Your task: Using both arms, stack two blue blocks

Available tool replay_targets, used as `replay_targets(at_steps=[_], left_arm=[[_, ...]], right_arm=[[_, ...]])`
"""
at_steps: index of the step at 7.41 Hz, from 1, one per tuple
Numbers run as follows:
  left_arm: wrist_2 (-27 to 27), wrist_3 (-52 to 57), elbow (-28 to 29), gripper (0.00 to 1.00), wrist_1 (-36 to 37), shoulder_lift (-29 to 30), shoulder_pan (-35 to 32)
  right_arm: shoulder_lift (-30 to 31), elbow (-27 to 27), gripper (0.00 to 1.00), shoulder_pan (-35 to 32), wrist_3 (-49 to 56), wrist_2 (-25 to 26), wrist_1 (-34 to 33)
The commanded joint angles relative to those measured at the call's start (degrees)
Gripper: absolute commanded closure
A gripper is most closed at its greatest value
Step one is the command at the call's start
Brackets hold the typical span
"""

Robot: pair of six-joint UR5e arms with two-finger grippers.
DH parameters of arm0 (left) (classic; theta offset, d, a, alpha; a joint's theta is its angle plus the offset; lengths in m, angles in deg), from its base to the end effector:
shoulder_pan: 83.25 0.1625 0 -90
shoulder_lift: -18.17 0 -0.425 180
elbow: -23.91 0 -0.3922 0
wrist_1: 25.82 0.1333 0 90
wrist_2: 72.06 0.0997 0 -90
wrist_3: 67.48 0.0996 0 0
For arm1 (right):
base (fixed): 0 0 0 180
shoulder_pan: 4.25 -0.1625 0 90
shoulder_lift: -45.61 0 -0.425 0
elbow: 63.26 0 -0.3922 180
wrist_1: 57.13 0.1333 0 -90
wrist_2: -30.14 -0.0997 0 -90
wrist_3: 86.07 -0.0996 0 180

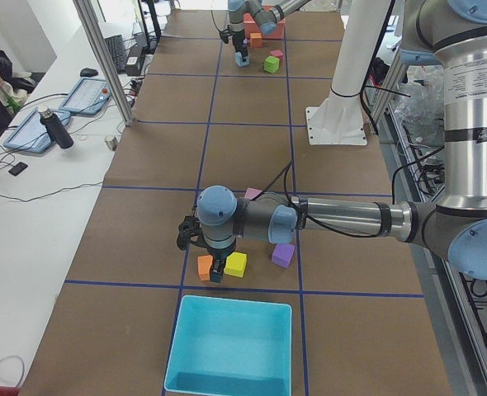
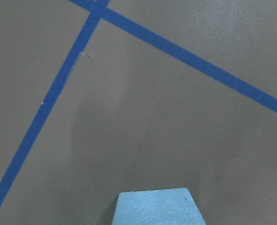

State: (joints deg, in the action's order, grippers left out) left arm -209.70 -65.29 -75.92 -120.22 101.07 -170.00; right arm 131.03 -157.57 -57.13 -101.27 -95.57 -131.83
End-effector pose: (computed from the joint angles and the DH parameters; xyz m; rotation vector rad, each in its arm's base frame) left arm -0.0343 -0.4491 0.6198 0.1096 0.8321 0.1410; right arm -0.2693 -0.4803 0.5585 0.0969 -0.7384 -0.4965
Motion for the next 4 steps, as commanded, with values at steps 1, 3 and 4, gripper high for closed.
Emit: replay_targets(at_steps=[1, 3, 4], left_arm=[[0.0, 0.09, -0.01, 0.02, 0.0, -0.02, 0.0], [0.0, 0.0, -0.01, 0.02, 0.0, -0.02, 0.0], [-0.09, 0.0, -0.01, 0.02, 0.0, -0.11, 0.0]], right_arm=[[0.0, 0.45, 0.13, 1.29, -0.01, 0.02, -0.09], [0.18, 0.71, 0.51, 1.38, 0.08, 0.11, -0.27], [0.27, 0.62, 0.71, 1.2, 0.08, 0.11, -0.27]])
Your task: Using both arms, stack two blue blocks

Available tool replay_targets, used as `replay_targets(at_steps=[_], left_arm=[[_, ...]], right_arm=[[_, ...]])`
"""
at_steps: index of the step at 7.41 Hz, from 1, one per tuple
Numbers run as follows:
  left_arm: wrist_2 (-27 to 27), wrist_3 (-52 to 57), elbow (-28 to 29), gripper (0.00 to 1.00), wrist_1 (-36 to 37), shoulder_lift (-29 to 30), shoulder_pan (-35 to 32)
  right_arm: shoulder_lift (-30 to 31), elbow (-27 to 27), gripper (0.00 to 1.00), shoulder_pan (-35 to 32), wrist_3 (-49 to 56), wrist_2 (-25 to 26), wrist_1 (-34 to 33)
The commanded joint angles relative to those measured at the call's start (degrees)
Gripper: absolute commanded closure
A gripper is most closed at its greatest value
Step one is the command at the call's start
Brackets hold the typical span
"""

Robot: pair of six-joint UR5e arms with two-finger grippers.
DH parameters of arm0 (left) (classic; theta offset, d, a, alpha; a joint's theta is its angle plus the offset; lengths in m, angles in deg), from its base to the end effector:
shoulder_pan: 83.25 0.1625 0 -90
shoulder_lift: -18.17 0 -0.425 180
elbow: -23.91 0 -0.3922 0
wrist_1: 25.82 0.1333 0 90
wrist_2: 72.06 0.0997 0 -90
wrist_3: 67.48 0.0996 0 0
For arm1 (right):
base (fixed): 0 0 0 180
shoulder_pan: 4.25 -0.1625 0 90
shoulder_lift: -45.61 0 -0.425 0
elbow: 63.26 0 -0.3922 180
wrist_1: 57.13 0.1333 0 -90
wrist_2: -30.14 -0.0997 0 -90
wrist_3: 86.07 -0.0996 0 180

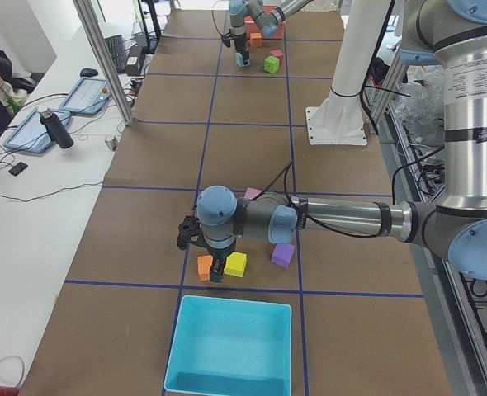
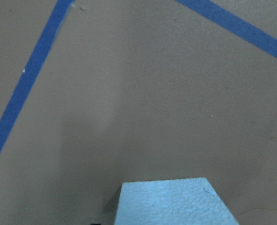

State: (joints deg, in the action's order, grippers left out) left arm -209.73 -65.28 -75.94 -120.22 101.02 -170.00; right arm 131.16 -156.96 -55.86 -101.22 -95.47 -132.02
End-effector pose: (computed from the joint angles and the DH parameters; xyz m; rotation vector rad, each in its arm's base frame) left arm -0.0343 -0.4488 0.6200 0.1091 0.8326 0.1410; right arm -0.2793 -0.4738 0.5656 0.0754 -0.7320 -0.5135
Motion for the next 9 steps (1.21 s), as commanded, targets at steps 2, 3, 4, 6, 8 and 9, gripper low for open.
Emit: replay_targets(at_steps=[2, 3, 4, 6, 8, 9], left_arm=[[-0.05, -0.01, -0.09, 0.02, 0.0, -0.06, 0.0], [-0.05, -0.01, -0.17, 0.02, 0.0, -0.06, -0.09], [-0.14, -0.01, -0.26, 0.02, 0.0, -0.06, -0.09], [-0.14, -0.01, -0.18, 0.02, 0.0, -0.06, 0.0], [-0.32, -0.01, -0.09, 0.02, 0.0, -0.06, 0.0], [-0.4, -0.01, 0.0, 0.02, 0.0, -0.06, 0.0]], right_arm=[[-0.73, -1.74, 0.83, -2.6, -0.05, -1.03, -0.61], [-1.96, -3.49, 0.84, -3.49, -0.14, -1.38, -2.79], [-7.01, -3.94, 0.84, -3.67, -2.14, -1.3, -8.03], [-16.96, -4.82, 0.84, 0.16, -19.55, -0.78, -12.82], [-25.65, -4.13, 0.84, 9.81, -40.29, 5.51, -13.18], [-30.74, -1.34, 0.84, 14.48, -48.23, 10.86, -13.53]])
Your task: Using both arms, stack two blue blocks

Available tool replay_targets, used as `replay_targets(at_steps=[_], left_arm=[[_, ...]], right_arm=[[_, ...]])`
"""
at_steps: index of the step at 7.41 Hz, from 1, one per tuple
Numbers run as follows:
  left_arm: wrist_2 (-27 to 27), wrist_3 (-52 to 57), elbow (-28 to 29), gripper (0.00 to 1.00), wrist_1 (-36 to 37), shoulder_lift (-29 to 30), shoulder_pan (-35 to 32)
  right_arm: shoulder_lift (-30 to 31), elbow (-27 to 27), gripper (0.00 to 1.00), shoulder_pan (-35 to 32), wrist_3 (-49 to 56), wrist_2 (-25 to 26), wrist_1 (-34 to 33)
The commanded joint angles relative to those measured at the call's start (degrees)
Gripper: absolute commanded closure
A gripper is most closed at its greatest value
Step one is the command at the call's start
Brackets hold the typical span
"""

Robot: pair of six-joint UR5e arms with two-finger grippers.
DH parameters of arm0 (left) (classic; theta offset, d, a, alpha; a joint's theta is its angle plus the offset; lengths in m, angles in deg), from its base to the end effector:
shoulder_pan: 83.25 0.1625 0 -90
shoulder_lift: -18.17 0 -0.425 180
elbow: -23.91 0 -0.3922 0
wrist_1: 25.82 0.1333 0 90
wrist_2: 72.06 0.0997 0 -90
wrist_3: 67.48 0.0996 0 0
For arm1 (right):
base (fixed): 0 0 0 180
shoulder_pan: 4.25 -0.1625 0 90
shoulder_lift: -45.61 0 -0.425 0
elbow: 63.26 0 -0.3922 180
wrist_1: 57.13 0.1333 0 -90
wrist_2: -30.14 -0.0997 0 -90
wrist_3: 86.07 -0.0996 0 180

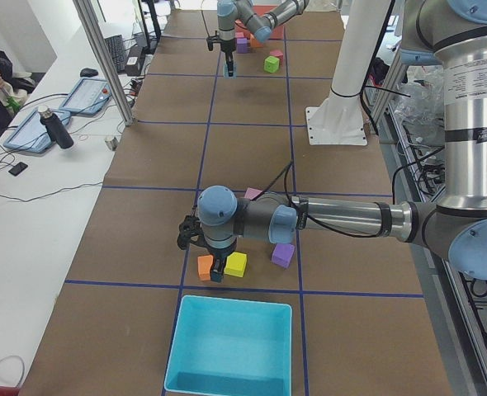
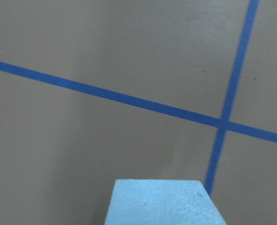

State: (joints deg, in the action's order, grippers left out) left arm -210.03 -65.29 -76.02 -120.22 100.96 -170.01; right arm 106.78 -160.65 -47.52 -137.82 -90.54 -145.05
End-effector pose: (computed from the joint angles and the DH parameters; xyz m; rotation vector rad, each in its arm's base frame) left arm -0.0340 -0.4483 0.6193 0.1093 0.8378 0.1411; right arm -0.4187 -0.5074 0.3085 0.0355 -0.8295 -0.0964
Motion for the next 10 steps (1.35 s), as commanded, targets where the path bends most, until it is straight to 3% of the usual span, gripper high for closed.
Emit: replay_targets(at_steps=[1, 3, 6, 10], left_arm=[[-0.11, 0.0, 0.17, 0.02, 0.0, 0.0, 0.01], [-0.11, 0.0, 0.52, 0.02, 0.0, 0.0, 0.01], [-0.11, 0.0, 0.61, 0.02, 0.0, 0.0, 0.01], [-0.19, 0.18, 0.61, 0.02, 0.0, 0.0, 0.01]], right_arm=[[-11.64, 7.07, 0.83, 9.14, -16.23, 7.9, -0.5], [-19.75, 15.88, 0.78, 12.93, -21.62, 9.15, -0.5], [-21.62, 17.14, 0.71, 15.58, -22.87, 9.15, -0.5], [-21.18, 18.46, 0.52, 16.03, -20.34, 9.76, -0.5]])
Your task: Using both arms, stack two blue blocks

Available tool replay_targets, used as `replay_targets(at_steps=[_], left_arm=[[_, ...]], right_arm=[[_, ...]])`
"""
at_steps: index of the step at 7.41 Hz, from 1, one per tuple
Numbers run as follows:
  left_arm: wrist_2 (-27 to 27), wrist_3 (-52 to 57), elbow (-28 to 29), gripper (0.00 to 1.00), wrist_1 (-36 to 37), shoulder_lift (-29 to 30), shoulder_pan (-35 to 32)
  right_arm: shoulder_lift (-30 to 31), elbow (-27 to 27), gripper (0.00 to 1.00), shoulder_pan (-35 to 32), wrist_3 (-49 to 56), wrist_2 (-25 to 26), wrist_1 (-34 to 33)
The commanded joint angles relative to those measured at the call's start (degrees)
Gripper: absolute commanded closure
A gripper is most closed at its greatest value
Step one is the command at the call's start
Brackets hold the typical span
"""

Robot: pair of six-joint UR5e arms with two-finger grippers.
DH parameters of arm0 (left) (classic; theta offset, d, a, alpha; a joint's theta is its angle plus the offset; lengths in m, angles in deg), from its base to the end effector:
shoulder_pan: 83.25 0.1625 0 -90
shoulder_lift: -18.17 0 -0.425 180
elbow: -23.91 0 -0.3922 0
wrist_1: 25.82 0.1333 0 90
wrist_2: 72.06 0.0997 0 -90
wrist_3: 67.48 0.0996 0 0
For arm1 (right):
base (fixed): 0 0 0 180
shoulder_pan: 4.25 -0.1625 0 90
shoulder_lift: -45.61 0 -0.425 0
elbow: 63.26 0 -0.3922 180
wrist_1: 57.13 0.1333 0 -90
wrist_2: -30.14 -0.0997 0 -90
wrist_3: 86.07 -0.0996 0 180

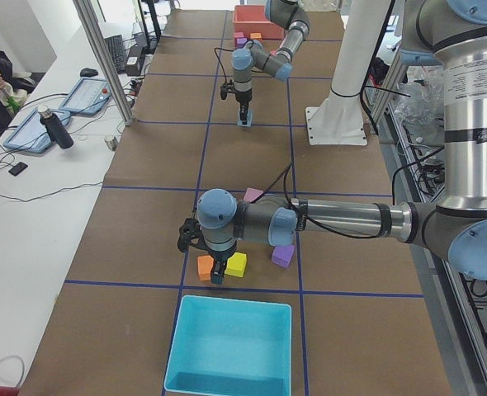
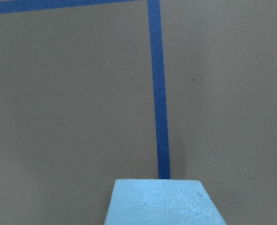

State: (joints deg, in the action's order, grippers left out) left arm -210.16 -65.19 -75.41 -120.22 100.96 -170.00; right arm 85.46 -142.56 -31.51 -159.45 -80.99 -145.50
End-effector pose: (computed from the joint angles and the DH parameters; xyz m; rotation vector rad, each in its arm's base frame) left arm -0.0338 -0.4478 0.6245 0.0999 0.8401 0.1385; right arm -0.6357 -0.4371 0.1901 -0.0624 -0.7886 0.0437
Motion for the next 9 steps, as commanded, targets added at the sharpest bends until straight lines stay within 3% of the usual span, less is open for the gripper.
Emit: replay_targets(at_steps=[1, 2, 7, 9], left_arm=[[0.02, 0.08, 0.0, 0.02, 0.0, 0.0, 0.0], [-0.07, 0.08, 0.0, 0.02, 0.0, 0.0, 0.0], [0.02, 0.17, 0.0, 0.02, 0.0, -0.09, 0.0], [0.02, 0.17, 0.26, 0.02, 0.0, -0.09, 0.0]], right_arm=[[0.31, 0.37, 0.48, 0.1, 2.79, 0.3, 0.03], [0.32, 0.37, 0.44, 0.1, 3.15, 0.48, 0.03], [0.05, 0.46, 0.01, 0.28, 3.86, 1.36, 0.3], [-0.03, -4.61, 0.0, -2.69, 3.95, -0.56, -2.15]])
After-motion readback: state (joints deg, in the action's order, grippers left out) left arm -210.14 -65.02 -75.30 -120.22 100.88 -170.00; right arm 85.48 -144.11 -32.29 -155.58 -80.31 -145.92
